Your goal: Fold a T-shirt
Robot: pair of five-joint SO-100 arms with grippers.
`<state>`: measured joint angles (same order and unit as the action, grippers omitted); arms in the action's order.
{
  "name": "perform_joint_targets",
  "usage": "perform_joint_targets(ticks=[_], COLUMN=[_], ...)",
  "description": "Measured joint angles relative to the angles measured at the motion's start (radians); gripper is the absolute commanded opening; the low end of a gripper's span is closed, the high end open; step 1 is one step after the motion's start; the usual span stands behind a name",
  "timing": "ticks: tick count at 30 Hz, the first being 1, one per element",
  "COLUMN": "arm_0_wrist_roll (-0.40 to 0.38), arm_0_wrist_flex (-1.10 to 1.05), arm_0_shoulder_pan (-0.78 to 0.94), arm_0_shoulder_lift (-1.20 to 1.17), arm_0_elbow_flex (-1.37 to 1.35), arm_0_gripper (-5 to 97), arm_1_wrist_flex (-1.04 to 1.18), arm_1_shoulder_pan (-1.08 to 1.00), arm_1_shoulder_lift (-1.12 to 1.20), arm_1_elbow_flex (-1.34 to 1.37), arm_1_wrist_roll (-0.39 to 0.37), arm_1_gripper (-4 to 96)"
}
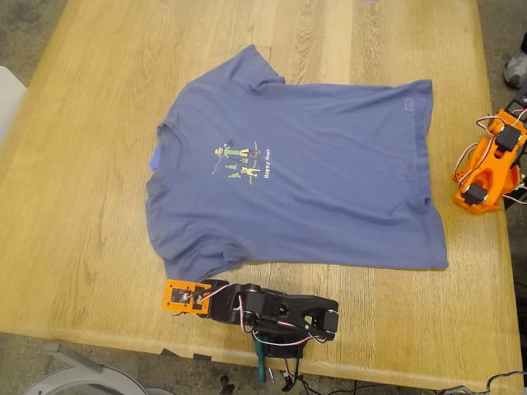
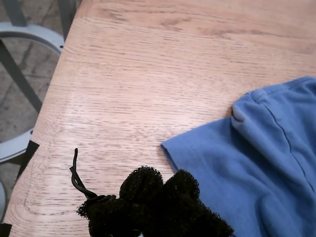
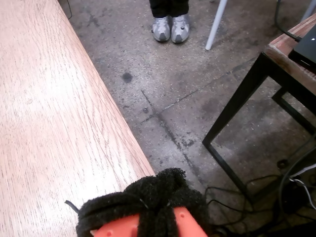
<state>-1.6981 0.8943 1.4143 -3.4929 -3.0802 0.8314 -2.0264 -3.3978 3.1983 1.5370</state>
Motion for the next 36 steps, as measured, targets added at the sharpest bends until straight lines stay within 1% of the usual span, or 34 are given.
perform_joint_targets(ticks=[2,7,11,14,18,24,28,32,34,35,36], arm_0_wrist_roll=[-0.012,-0.032,-0.049,-0.060,-0.066,-0.066,-0.066,-0.060,-0.054,-0.046,-0.038], arm_0_wrist_flex=[0.000,0.000,0.000,0.000,0.000,0.000,-0.017,-0.029,-0.040,-0.049,-0.057], arm_0_shoulder_pan=[-0.005,-0.005,-0.005,-0.005,-0.005,-0.005,-0.005,-0.005,-0.005,-0.005,-0.008], arm_0_shoulder_lift=[0.000,0.000,0.000,0.000,0.000,0.000,0.000,0.000,0.000,0.000,0.000], arm_0_elbow_flex=[0.000,0.000,0.000,0.000,0.000,0.000,0.000,0.000,0.000,0.000,0.000], arm_0_gripper=[0,0,0,0,0,0,0,0,3,7,12], arm_1_wrist_flex=[0.000,-0.003,-0.006,-0.009,-0.009,-0.009,-0.021,-0.038,-0.044,-0.044,-0.046], arm_1_shoulder_pan=[0.000,0.000,0.000,0.000,0.000,0.000,0.000,0.000,0.000,0.000,0.000], arm_1_shoulder_lift=[0.000,0.000,0.000,0.000,0.000,0.000,0.000,0.000,0.000,0.000,0.000], arm_1_elbow_flex=[0.000,0.000,0.000,0.000,0.000,0.000,0.000,0.000,0.000,0.000,0.000], arm_1_wrist_roll=[-0.032,-0.072,-0.140,-0.158,-0.152,-0.118,-0.109,-0.107,-0.103,-0.103,-0.103], arm_1_gripper=[0.1,0.2,2.0,2.4,2.3,2.0,2.2,6.3,9.9,11.2,11.6])
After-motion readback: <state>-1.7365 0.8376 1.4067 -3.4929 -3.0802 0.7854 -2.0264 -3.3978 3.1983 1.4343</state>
